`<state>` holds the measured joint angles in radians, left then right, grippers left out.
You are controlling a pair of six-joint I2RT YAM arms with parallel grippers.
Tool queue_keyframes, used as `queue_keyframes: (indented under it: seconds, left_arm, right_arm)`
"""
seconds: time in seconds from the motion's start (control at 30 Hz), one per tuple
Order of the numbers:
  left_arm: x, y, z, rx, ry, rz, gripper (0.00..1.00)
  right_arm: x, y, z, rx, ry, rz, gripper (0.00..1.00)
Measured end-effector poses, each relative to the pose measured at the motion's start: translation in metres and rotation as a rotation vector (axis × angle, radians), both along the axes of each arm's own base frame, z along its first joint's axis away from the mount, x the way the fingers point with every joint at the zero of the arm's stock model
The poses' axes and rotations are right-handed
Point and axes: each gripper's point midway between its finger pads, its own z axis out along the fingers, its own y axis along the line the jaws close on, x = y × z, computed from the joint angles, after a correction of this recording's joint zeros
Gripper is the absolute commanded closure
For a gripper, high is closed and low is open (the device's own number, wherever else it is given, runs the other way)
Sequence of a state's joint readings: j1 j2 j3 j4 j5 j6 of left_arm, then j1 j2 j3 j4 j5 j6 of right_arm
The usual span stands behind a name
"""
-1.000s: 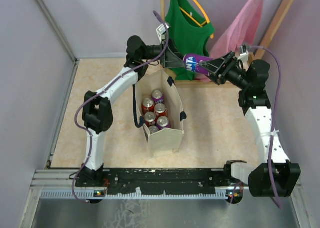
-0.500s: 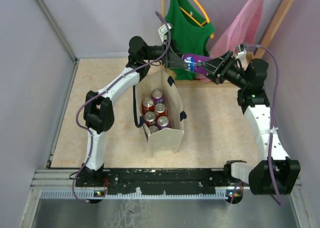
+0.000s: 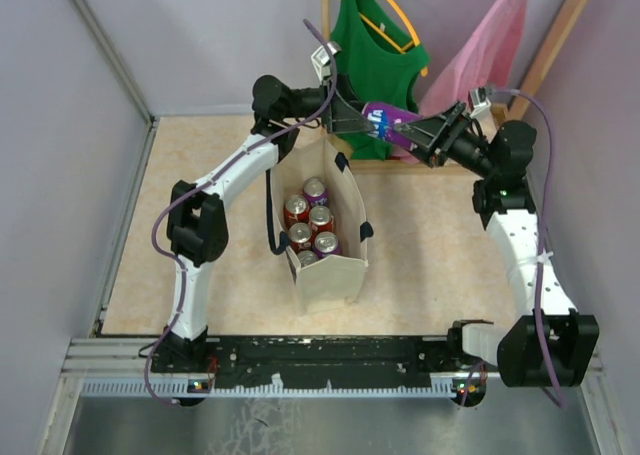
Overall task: Place the beverage into the canvas bag
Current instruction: Place the drink at the center of the board.
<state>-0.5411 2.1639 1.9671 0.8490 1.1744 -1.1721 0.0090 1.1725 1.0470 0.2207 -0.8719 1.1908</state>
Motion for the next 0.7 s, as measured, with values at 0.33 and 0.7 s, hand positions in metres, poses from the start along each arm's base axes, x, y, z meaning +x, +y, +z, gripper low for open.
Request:
queue_keyframes:
  seconds: [0.33, 0.7]
  left_arm:
    - [-0.0043, 0.0022, 0.0080, -0.017, 0.018, -0.011, 0.18]
    - [-0.0057, 0.0034, 0.0102, -0.020, 0.030, -0.017, 0.86]
  right_arm:
    - [-0.0005, 0.0032, 0.0010, 0.012, -0.025, 0.037, 1.00]
    - [-0.0021, 0.0040, 0.0016, 0.020, -0.040, 0.049, 1.00]
